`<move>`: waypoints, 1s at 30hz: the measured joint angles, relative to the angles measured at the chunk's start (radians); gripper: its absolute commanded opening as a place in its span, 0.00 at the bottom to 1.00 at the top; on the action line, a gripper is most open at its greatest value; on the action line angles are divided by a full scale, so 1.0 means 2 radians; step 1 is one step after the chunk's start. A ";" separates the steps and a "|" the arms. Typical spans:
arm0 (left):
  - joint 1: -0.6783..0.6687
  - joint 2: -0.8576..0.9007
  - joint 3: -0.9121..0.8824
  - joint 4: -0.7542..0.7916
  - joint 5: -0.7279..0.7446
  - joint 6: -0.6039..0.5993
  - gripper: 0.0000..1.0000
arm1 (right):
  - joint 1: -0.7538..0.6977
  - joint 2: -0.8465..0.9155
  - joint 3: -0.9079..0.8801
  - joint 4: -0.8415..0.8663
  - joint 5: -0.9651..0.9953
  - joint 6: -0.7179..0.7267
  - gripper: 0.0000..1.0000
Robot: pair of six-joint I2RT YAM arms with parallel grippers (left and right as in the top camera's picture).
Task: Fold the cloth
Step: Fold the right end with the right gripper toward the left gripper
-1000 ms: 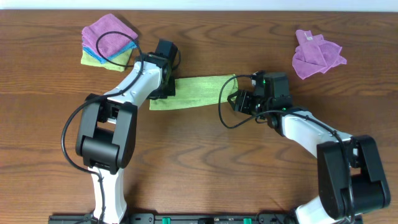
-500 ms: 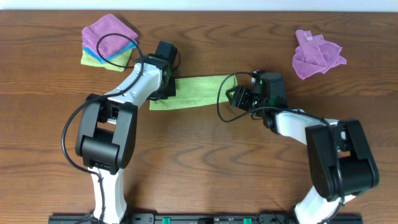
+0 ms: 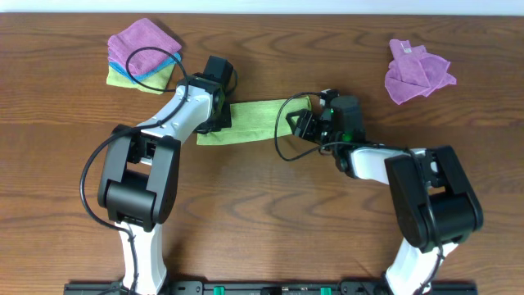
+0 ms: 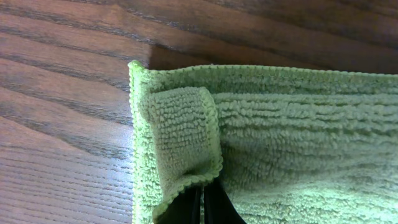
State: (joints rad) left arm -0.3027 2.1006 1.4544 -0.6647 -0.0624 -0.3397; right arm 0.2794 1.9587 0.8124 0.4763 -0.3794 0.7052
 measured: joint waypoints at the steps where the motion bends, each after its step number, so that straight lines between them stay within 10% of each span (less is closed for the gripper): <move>1: 0.000 0.000 0.000 0.000 0.000 0.000 0.06 | 0.000 0.002 0.000 0.004 0.006 0.001 0.22; 4: 0.000 0.000 0.000 0.000 0.000 0.000 0.06 | 0.000 0.016 -0.002 0.044 0.016 0.002 0.01; 30: 0.000 0.000 -0.001 0.000 0.005 0.000 0.06 | 0.130 -0.038 0.019 0.085 -0.006 -0.003 0.01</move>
State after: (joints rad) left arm -0.3027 2.0998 1.4532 -0.6640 -0.0517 -0.3401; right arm 0.5388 1.8824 0.8497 0.6456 -0.3916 0.6983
